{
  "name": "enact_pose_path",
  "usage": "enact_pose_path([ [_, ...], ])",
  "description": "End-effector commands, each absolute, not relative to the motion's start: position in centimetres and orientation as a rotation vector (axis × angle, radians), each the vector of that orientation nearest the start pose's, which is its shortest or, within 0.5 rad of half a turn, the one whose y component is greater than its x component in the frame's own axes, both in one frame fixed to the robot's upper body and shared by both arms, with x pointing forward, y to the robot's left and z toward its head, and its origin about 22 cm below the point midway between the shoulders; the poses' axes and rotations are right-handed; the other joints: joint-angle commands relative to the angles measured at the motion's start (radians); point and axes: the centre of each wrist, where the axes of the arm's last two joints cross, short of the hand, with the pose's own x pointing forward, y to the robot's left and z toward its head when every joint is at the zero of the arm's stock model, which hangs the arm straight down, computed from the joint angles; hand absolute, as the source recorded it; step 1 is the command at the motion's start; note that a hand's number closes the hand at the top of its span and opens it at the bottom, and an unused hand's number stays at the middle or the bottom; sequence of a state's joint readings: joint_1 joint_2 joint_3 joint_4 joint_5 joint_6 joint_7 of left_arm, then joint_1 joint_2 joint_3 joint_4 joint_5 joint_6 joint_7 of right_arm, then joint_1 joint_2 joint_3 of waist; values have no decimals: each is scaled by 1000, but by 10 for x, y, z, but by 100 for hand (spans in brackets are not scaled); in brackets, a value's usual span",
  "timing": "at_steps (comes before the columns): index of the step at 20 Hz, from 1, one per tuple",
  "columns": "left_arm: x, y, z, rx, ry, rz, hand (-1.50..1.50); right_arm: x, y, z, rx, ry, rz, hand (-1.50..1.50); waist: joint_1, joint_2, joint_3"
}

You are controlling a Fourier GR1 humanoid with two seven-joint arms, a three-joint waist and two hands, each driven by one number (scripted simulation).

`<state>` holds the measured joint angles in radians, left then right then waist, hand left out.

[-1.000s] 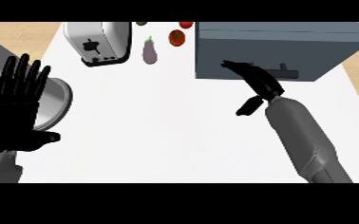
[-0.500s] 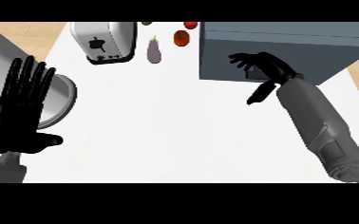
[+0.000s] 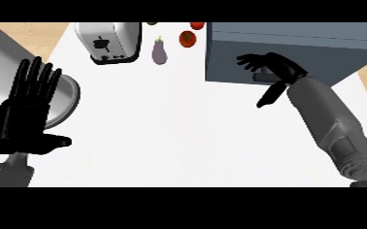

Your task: Pick up the cup, place it into the drawer and close the drawer

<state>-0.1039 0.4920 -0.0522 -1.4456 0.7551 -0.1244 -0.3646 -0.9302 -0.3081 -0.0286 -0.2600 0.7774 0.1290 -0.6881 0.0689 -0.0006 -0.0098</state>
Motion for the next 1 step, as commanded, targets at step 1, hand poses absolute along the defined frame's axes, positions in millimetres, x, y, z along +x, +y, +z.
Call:
enact_pose_path([
  [1, 268, 331, 34, -313, -1888, 130, -150, 435, -287, 49, -410, -1511, 1148, -150, 19, 41, 13],
])
